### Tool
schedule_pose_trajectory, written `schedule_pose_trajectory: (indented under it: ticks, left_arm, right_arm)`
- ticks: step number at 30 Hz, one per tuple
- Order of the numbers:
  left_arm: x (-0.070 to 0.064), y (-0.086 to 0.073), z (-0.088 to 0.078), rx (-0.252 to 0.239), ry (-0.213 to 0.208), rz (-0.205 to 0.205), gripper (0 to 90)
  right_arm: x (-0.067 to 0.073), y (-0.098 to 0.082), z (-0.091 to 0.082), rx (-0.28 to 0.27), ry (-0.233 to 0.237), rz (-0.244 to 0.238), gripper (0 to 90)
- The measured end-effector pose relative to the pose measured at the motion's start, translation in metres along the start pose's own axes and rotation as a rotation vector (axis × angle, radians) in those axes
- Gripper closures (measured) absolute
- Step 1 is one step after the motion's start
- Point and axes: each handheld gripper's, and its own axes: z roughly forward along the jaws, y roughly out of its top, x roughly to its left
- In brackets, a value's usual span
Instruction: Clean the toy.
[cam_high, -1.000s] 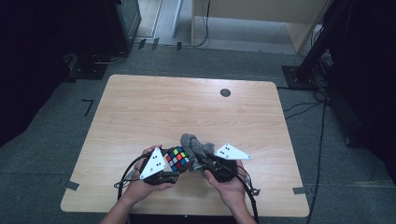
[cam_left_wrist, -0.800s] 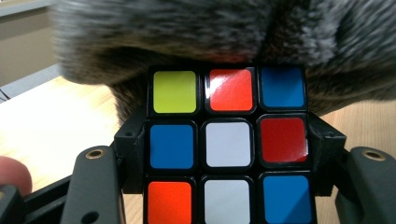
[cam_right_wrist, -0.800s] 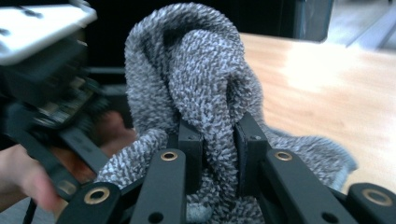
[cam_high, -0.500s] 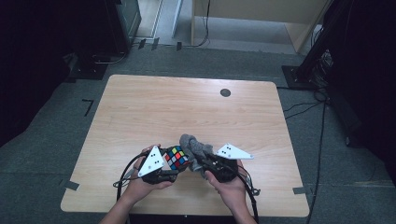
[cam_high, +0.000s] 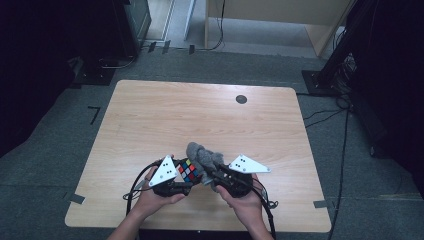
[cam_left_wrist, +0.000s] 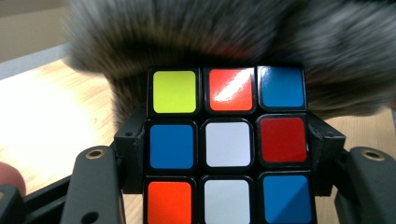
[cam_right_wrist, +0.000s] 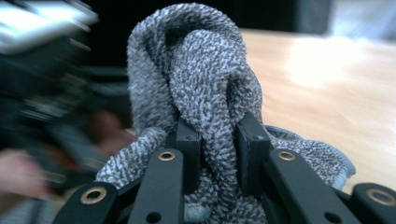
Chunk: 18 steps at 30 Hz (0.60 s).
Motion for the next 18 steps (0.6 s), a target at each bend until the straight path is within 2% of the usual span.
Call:
schedule_pose_trajectory:
  ticks: [3,5,7,9,10,13,15,17,18]
  left_arm:
    - [-0.001,0.001,-0.001,0.0,0.012,0.011,34.2]
    - [0.0,0.001,-0.002,-0.002,0.014,0.019,34.2]
    - [0.0,0.001,-0.003,-0.006,0.016,0.016,34.2]
    - [0.0,0.001,-0.003,-0.01,0.01,0.015,34.2]
    - [0.0,0.001,-0.003,-0.011,0.007,0.015,34.2]
    - [-0.002,0.001,-0.002,-0.006,0.008,0.031,34.2]
    - [-0.003,0.001,-0.002,-0.01,0.005,0.038,34.2]
    - [-0.003,0.002,-0.004,-0.018,0.004,0.048,34.2]
    - [-0.003,0.002,-0.005,-0.022,0.005,0.048,34.2]
  right_arm:
    - [0.003,0.002,0.001,-0.005,-0.003,-0.012,74.8]
    - [-0.007,-0.003,0.003,0.018,-0.037,0.015,74.9]
    - [-0.018,-0.01,0.005,0.045,-0.074,0.069,74.9]
    - [-0.022,-0.012,0.004,0.05,-0.08,0.092,74.9]
    - [-0.019,-0.01,0.003,0.044,-0.074,0.081,74.9]
    - [-0.003,-0.002,0.001,-0.004,-0.005,0.027,74.7]
    - [0.002,0.001,0.001,-0.006,-0.013,-0.006,74.3]
    - [-0.005,-0.002,0.002,0.001,-0.021,0.015,74.2]
    - [-0.01,-0.005,0.002,0.015,-0.058,0.017,74.3]
